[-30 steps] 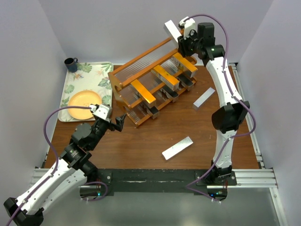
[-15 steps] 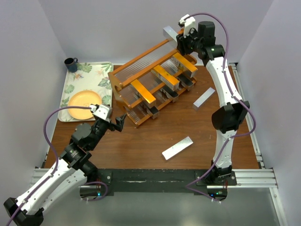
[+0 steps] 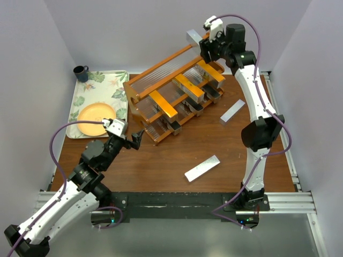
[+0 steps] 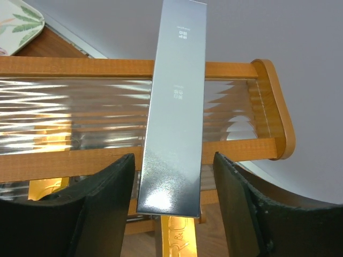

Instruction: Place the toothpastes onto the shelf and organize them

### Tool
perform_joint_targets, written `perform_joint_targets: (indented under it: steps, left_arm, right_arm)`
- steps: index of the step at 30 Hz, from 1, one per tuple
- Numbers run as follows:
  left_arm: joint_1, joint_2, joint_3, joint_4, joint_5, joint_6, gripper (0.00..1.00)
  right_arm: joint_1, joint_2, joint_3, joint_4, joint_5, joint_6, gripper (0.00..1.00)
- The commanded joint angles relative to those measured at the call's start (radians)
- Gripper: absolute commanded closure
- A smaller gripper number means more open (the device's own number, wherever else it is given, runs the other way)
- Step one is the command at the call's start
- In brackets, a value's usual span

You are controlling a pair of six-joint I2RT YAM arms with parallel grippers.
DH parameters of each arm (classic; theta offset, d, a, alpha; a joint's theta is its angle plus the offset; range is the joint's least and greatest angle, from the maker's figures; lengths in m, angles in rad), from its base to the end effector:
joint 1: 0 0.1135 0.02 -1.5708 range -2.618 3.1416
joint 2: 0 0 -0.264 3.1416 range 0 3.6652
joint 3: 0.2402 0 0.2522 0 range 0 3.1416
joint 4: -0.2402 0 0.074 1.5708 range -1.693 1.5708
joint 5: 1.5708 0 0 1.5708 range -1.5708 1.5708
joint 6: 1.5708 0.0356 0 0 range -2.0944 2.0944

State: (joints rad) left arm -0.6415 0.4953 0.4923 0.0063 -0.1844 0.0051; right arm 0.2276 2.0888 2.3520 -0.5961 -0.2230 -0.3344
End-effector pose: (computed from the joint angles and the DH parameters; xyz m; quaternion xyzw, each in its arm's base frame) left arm 0.1176 -0.0797 0.2986 0.1615 0.6872 -0.1589 0.6902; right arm 0.4604 0.1147 0.4290 -0.2865 0.7598 0.0597 0.5806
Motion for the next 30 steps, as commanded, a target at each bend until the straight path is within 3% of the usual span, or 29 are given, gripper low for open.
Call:
perform_joint_targets:
  steps: [1, 13, 21, 26, 30]
  left_arm:
    - [0.009, -0.004, -0.011, 0.043, 0.016, 0.022, 0.07]
    - [0.009, 0.005, -0.009, 0.043, 0.019, 0.024, 0.07]
    - [0.009, 0.0, -0.009, 0.043, 0.026, 0.027, 0.07]
    - [0.008, -0.012, -0.011, 0.049, 0.062, 0.027, 0.07]
    - [0.009, -0.017, -0.018, 0.069, 0.146, 0.03, 0.07]
  right_arm:
    - [-0.019, -0.027, -0.026, 0.071, 0.014, -0.009, 0.32]
    - [-0.037, -0.072, -0.072, 0.101, 0.019, 0.0, 0.25]
    - [-0.037, -0.177, -0.155, 0.101, -0.085, 0.029, 0.17]
    - [-0.037, -0.35, -0.325, 0.134, -0.142, 0.095, 0.11]
    - [-0.037, -0.541, -0.607, 0.225, -0.164, 0.179, 0.08]
